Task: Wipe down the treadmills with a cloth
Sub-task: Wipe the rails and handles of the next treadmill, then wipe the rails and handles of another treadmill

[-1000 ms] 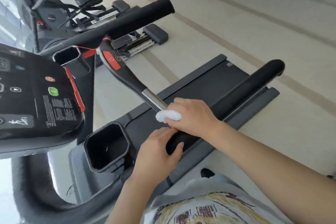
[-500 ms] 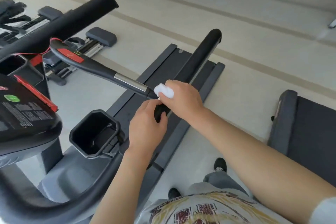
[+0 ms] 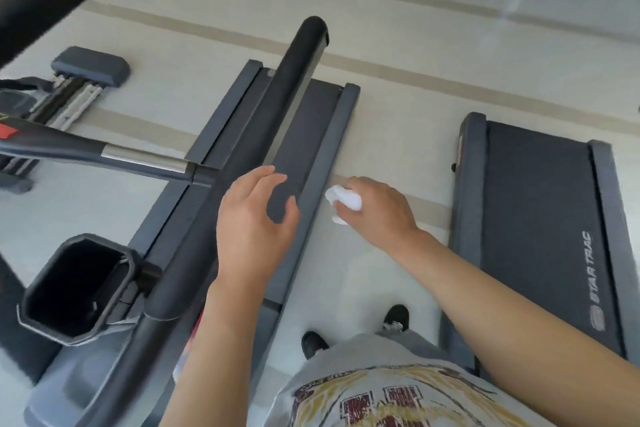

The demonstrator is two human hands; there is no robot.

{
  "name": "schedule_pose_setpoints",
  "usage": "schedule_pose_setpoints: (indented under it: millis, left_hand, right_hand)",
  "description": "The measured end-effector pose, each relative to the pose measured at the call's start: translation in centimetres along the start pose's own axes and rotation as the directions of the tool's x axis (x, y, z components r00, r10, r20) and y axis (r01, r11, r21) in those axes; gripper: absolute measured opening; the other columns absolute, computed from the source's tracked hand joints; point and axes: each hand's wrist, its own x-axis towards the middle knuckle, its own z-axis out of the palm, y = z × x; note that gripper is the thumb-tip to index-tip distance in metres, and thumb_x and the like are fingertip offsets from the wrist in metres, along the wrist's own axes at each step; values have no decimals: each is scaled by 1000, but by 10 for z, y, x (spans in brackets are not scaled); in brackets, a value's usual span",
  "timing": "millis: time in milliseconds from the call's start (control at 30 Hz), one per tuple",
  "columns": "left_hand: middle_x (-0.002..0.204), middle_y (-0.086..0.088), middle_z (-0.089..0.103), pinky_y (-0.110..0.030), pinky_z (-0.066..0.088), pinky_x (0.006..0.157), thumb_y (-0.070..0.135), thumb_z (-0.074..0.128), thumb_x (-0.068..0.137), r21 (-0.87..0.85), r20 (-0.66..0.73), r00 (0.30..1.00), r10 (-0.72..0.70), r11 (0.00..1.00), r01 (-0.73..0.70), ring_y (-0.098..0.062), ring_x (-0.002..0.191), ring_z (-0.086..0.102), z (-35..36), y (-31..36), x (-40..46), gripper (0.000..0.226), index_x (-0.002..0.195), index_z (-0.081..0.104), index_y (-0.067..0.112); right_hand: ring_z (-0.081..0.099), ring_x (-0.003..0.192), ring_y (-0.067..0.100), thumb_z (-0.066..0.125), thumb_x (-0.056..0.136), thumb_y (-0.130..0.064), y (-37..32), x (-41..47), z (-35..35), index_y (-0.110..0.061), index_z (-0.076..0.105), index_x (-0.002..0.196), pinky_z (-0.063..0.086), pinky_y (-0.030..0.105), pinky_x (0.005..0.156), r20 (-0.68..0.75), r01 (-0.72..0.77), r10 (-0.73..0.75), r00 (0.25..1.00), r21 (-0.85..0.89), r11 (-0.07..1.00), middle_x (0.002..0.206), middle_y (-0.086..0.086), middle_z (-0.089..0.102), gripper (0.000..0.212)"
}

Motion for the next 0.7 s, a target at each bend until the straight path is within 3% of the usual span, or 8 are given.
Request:
schedule_pose_setpoints:
  millis: [67, 200, 467, 700]
  left_hand:
    - [137, -2, 66, -49, 52, 104, 21, 74, 92, -26, 46, 997, 54, 998, -53, -22, 127, 60, 19, 13, 9, 30, 122, 72, 14]
    - [139, -2, 65, -52, 51, 105, 25, 73, 92, -59, 121, 989, 88, 995, -82, -21, 130, 57, 49, 45, 18, 33, 123, 71, 15]
    - [145, 4, 59, -50, 51, 107, 28, 75, 92, -36, 272, 958, 92, 996, -85, -15, 135, 49, 108, 113, 48, 40, 131, 68, 20]
    - [145, 9, 57, -45, 52, 104, 29, 73, 92, -71, 330, 931, 157, 987, -141, -9, 136, 45, 164, 192, 77, 39, 130, 67, 22]
  right_hand:
    - [57, 61, -4, 61, 96, -36, 20, -8, -14, -10, 54, 82, 30, 18, 53, -31, -47, 48, 998, 36, 998, 72, -4, 56, 30]
    - [51, 66, 5, 62, 95, -42, 63, -16, -38, -37, 43, 72, 28, 18, 57, -116, -87, 95, 989, 69, 994, 74, -12, 52, 31]
    - [57, 73, 14, 60, 94, -42, 146, -10, -90, -23, 48, 79, 37, 29, 59, -192, -177, 213, 958, 185, 967, 78, -4, 57, 27]
    - [58, 76, 9, 59, 94, -49, 217, 11, -143, -27, 51, 83, 43, 29, 62, -260, -191, 264, 929, 275, 942, 82, -8, 59, 26]
